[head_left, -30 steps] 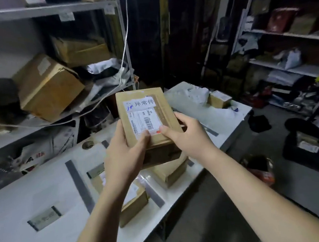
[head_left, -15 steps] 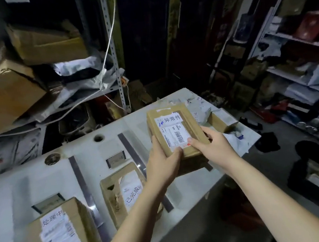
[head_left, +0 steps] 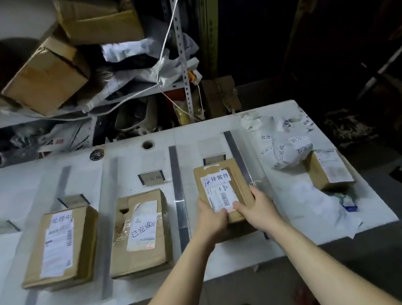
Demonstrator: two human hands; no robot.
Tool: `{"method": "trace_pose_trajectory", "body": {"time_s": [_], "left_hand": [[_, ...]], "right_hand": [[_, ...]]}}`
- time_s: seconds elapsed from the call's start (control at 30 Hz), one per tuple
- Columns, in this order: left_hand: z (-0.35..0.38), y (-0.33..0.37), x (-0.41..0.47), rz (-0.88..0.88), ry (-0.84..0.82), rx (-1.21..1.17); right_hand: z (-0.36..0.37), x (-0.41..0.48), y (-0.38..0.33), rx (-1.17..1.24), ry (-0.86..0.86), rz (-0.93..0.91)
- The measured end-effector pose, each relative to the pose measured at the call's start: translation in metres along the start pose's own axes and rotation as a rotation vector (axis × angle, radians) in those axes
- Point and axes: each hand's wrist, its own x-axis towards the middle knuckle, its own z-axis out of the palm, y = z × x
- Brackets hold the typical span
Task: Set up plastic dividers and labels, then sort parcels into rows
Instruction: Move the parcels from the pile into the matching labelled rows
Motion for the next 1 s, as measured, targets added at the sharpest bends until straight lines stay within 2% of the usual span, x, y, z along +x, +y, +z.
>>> {"method": "trace_pose_trajectory", "body": {"time_s": [0.2,0.3,0.4,0.47,0.6,0.73,1.0], "left_hand": [[0.005,-0.013,0.003,-0.056,0.042,0.178],[-0.001,-0.007,-0.004,-0.007,0.052,0.348],[-0.022,0.019,-0.023,0.160,0.102,0.490],[-0.049,0.036,-0.035,0.275,0.176,0.582],[-0.133,0.056,-0.057,0.431,0.437,0.868],[-0.235,0.043,-0.088,0.372,0.597,1.041],[-0.459,-0.034,-0.177,0.255,0.797,1.122]], "right_hand": [[0.013,0.003,0.025,-0.068,-0.051,0.059],[0.014,0.006,0.020,-0.185,-0.013,0.054],[0.011,0.007,-0.015,-0.371,0.053,-0.107],[0.013,0.005,-0.054,-0.468,0.036,-0.257],[0.040,-0.009,-0.140,-0.693,-0.023,-0.485],[0.100,-0.036,-0.208,-0.815,-0.061,-0.629],[0.281,-0.122,-0.307,-0.885,-0.109,-0.832]]}}
